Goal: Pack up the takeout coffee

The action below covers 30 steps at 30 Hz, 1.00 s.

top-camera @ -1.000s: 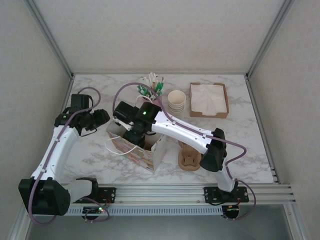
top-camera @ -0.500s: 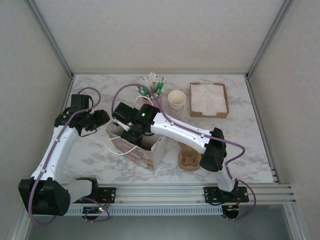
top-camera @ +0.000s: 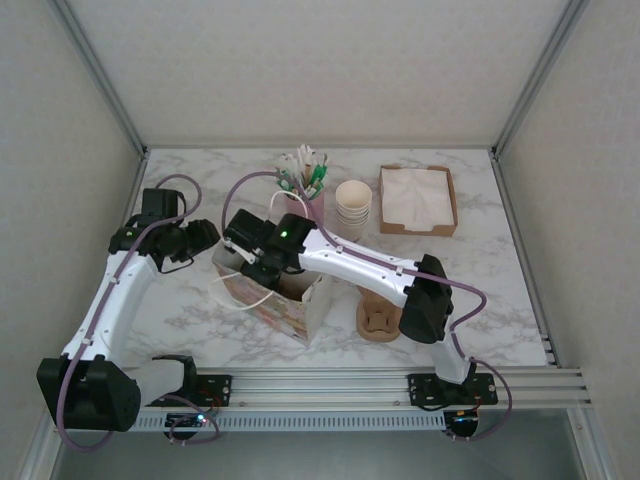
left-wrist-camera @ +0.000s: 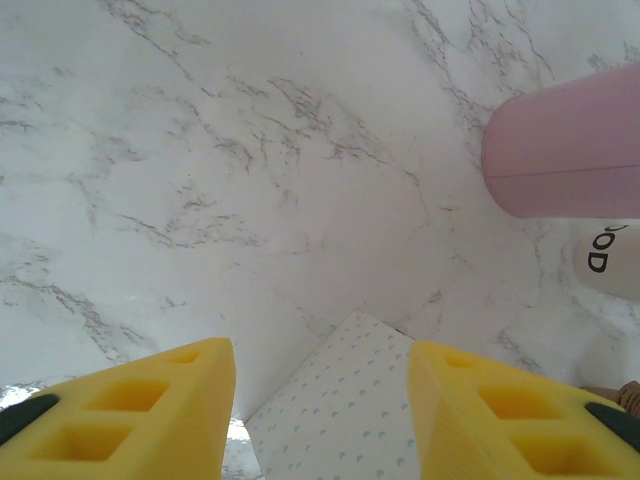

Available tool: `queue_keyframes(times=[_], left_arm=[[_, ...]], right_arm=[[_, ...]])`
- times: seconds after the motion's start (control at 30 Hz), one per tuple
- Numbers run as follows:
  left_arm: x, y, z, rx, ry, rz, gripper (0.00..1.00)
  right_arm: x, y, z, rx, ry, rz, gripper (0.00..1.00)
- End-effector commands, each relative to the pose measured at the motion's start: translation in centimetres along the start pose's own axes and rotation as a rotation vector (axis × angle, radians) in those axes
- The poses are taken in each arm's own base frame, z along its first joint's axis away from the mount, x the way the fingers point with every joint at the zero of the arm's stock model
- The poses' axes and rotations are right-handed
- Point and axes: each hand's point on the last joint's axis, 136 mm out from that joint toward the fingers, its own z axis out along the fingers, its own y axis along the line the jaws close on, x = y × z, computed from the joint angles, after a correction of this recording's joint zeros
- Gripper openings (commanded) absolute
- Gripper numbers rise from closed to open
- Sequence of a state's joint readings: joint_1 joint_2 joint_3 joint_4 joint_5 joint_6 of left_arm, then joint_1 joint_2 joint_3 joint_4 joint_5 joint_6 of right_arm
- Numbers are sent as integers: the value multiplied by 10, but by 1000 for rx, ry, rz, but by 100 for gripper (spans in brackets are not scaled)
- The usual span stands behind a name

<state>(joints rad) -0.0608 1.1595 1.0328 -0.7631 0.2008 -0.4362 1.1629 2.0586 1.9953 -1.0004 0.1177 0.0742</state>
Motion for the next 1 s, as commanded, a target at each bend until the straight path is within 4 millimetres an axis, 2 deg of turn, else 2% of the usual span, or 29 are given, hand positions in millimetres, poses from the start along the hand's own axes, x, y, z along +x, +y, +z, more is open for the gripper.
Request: queue_keyframes(times=[0.0,0.4,0.73,0.97], left_arm=[[4,6,2,-20,23,5,49],[5,6,2,-17,27,4,49],[5,6,2,-17,27,4,49],[5,5,2,-12,28,5,49]], right_arm=[[7,2,18,-15,19,39,48],[32,5,41,-30,71,86,48],[60,-1,57,36,175,63,48],[77,1,67,59,249,53,48]])
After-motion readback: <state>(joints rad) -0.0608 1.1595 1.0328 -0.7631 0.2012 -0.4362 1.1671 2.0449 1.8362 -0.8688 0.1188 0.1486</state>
